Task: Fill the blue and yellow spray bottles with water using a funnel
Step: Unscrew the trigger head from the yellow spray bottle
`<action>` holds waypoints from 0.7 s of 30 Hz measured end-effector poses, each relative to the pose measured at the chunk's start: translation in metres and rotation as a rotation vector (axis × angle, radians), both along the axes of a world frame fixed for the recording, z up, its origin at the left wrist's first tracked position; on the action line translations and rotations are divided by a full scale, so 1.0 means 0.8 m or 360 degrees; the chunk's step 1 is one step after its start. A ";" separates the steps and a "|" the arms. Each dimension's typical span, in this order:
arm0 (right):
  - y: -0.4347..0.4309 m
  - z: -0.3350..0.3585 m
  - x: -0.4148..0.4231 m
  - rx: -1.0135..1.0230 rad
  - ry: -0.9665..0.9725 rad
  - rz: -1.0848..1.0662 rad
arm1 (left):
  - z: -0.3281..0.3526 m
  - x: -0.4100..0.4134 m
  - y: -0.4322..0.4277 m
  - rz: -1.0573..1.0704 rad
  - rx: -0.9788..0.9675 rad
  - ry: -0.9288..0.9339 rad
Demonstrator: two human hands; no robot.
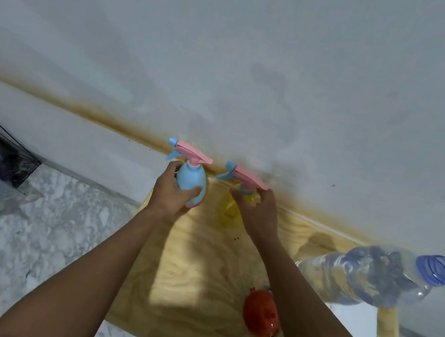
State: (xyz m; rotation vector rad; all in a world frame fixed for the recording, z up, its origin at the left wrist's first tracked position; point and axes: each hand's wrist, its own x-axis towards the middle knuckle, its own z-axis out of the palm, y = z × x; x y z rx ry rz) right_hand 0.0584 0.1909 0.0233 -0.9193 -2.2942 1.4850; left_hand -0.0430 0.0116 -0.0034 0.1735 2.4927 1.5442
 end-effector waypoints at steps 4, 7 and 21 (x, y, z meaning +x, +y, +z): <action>0.004 -0.005 -0.007 0.0020 0.0015 -0.0033 | -0.018 -0.012 0.007 -0.0017 0.0005 -0.0033; 0.008 -0.005 -0.005 0.0003 0.0055 -0.0024 | -0.027 -0.016 0.007 -0.0025 0.0049 -0.0063; -0.008 0.049 0.047 0.0007 0.0264 0.0025 | -0.010 0.099 -0.002 -0.0095 -0.0089 0.0296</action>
